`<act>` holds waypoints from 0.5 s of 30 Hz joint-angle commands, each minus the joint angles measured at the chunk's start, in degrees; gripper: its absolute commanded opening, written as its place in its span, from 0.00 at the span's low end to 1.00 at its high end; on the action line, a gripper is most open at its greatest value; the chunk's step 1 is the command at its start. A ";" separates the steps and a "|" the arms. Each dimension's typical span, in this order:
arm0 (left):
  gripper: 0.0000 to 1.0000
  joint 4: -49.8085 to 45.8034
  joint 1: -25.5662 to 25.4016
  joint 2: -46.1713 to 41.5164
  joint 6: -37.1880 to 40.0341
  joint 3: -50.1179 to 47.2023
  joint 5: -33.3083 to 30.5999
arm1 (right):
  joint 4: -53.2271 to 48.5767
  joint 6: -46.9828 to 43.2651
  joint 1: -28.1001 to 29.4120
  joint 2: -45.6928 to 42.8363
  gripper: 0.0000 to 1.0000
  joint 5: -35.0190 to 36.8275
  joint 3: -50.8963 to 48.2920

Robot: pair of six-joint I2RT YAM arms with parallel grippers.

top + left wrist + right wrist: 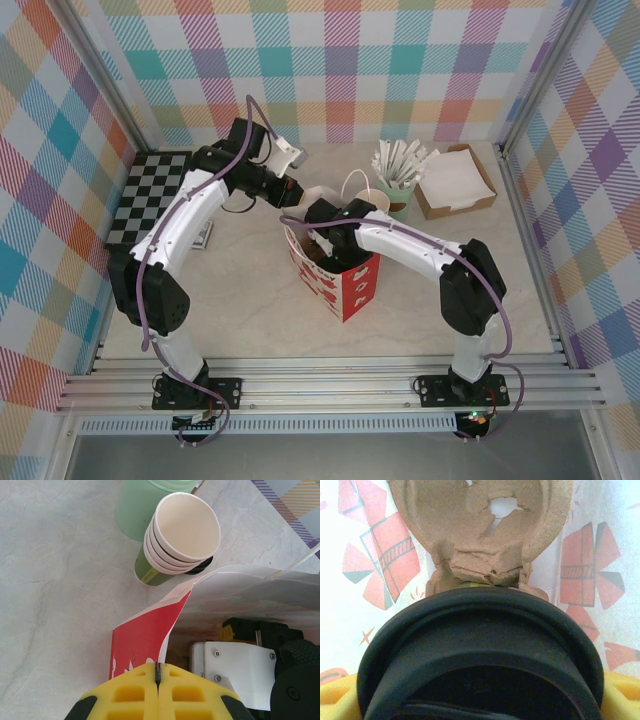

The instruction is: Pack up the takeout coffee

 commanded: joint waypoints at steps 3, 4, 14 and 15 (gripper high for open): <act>0.00 0.29 -0.52 -0.43 -0.86 -0.12 0.10 | -2.56 0.68 -0.26 -1.10 0.52 3.71 3.33; 0.00 0.20 -0.48 -0.49 -0.91 -0.08 0.10 | -3.17 0.75 -0.26 -1.46 0.52 4.25 4.27; 0.00 -1.97 -0.42 0.35 -0.14 1.94 -0.09 | -7.06 1.39 -0.26 -0.27 0.51 14.03 7.43; 0.00 -2.28 -0.43 0.43 -0.04 2.18 0.00 | -7.45 1.47 -0.26 0.34 0.51 15.24 7.36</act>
